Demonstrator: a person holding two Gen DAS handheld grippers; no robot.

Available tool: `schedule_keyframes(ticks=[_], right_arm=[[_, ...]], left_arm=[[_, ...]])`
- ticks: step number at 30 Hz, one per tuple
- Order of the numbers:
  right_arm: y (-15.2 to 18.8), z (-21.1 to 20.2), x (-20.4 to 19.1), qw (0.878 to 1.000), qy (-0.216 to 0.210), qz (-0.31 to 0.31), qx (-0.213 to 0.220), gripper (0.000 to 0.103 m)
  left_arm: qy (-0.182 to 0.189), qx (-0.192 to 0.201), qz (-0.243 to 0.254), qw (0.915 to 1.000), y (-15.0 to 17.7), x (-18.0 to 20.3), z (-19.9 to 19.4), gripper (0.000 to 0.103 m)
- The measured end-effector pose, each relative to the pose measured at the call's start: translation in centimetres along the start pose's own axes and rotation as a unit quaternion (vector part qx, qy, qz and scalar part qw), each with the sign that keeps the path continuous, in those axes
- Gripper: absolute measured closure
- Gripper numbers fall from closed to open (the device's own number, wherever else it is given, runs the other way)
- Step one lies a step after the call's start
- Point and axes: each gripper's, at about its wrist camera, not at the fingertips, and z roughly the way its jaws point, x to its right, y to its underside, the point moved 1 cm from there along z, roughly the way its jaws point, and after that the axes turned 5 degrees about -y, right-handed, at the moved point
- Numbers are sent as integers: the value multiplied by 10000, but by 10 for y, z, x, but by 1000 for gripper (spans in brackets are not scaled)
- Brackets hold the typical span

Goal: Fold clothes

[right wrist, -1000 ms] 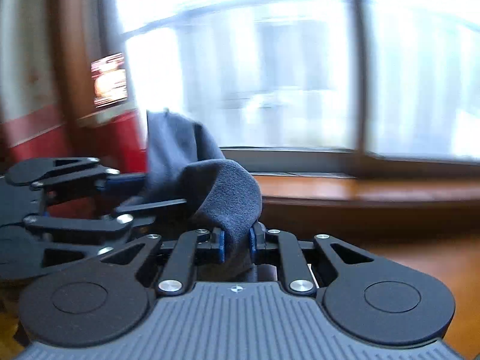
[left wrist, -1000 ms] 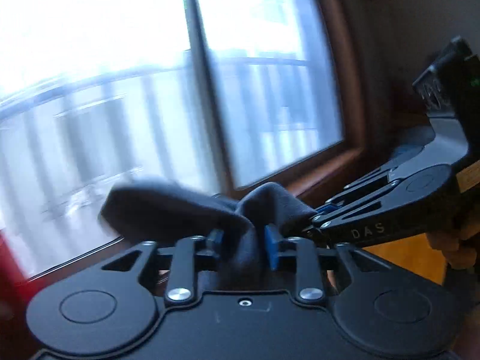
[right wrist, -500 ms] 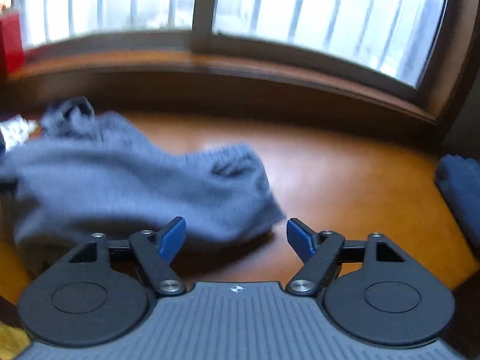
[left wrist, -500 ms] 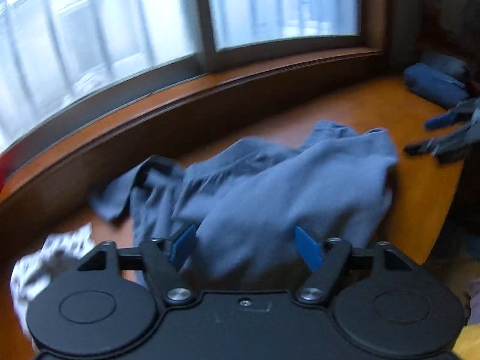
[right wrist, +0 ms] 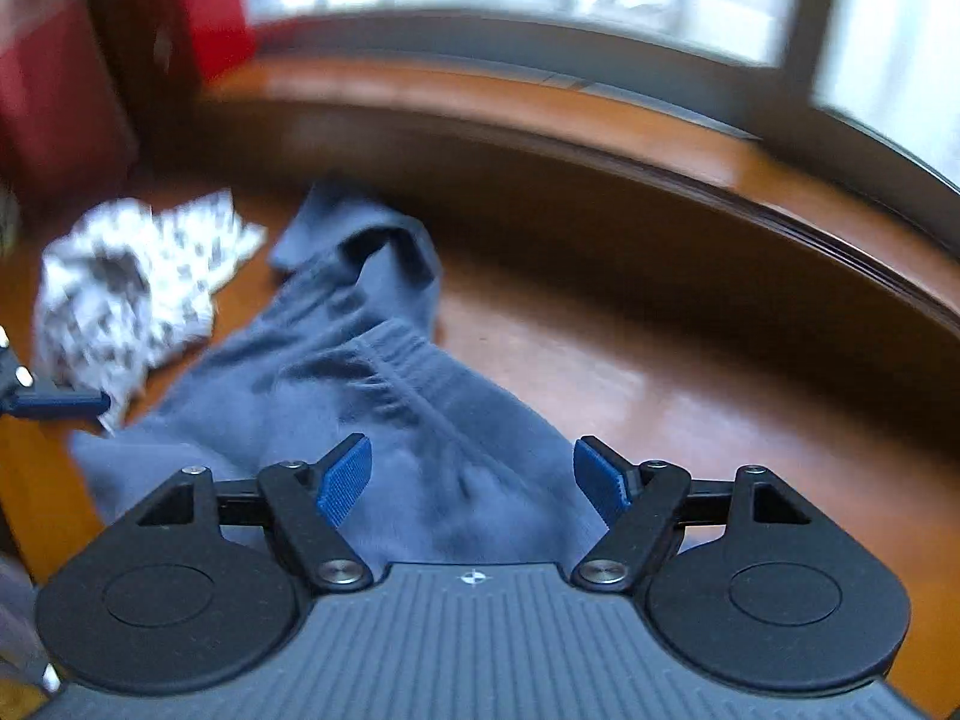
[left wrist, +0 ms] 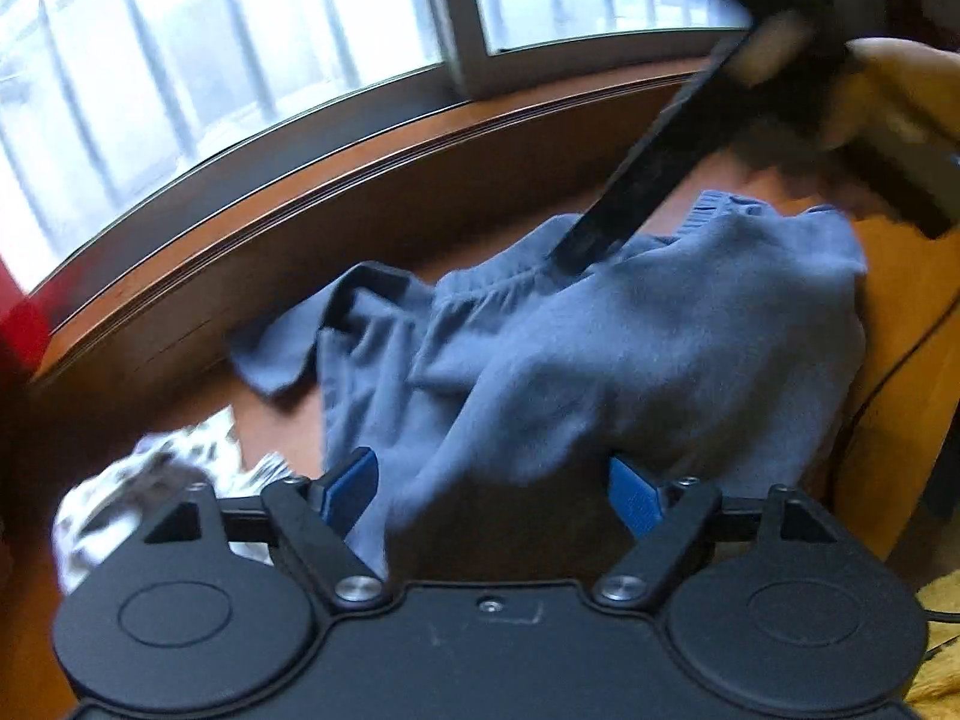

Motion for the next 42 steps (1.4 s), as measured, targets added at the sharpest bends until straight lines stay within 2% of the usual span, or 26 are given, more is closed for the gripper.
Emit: schedule_keyframes(ticks=[2,3,4,5,6,7,8,10,13,15,17,20,23,24,25,26,28,29,31,33,36,39,42], right_arm=[[-2,26,-8,9991,74,-280,-320,28],[-1,38,-7,9986,35,-321,-409,30],[1,36,-4,9992,-52,-167,-359,41],[3,35,-1,9994,-140,-12,-308,48],[4,33,2,9993,-227,143,-257,59],[6,31,5,9988,-314,298,-206,77],[5,19,7,9992,-295,283,-20,85],[1,-10,13,9985,-256,261,397,91],[-9,-76,30,9920,-133,230,1234,93],[-13,-132,48,9814,14,223,1908,93],[-2,-194,76,9652,241,364,2580,93],[37,-256,121,9522,519,503,2968,92],[98,-277,174,9523,975,857,2760,89],[122,-268,194,9583,1093,1061,2418,87],[147,-260,213,9626,1209,1263,2071,80],[171,-252,233,9652,1322,1462,1721,66],[218,-223,263,9655,1795,1703,809,54],[241,-209,276,9609,2086,1786,354,54],[269,-201,292,9552,2329,1824,-104,54],[279,-212,300,9592,2101,1886,110,52],[274,-225,306,9700,1538,1787,598,25],[258,-216,307,9759,1411,1447,824,23],[243,-192,308,9812,1183,1277,834,23]], left_arm=[[141,-151,-155,9997,0,1,14,23],[247,-284,-306,9988,1,1,22,32],[430,-470,-561,9964,2,0,28,52],[613,-656,-815,9926,2,-1,34,64],[776,-798,-1054,9882,3,-2,39,80],[852,-811,-1225,9855,2,-4,39,84],[812,-759,-1292,9854,0,-4,37,86],[622,-580,-1332,9874,-7,-4,30,93],[96,-101,-1446,9894,-30,-8,6,94],[-330,340,-1531,9871,-48,-11,-17,93],[-630,638,-1621,9827,-65,-8,-39,93],[-889,722,-1565,9810,-82,14,-57,92],[-939,249,-1285,9869,-83,60,-48,85],[-895,16,-1228,9884,-78,78,-40,83],[-824,-267,-1187,9892,-72,97,-30,82],[-774,-533,-1151,9889,-67,114,-20,82],[-800,-969,-1117,9858,-56,145,-5,82],[-857,-1144,-1119,9834,-52,158,-2,81],[-968,-1272,-1226,9795,-49,171,-5,74],[-1116,-1272,-1373,9760,-54,174,-10,66],[-1416,-1110,-1437,9731,-67,173,-19,60],[-1646,-833,-1502,9713,-82,160,-28,55],[-1631,-453,-1720,9704,-100,148,-51,44]])
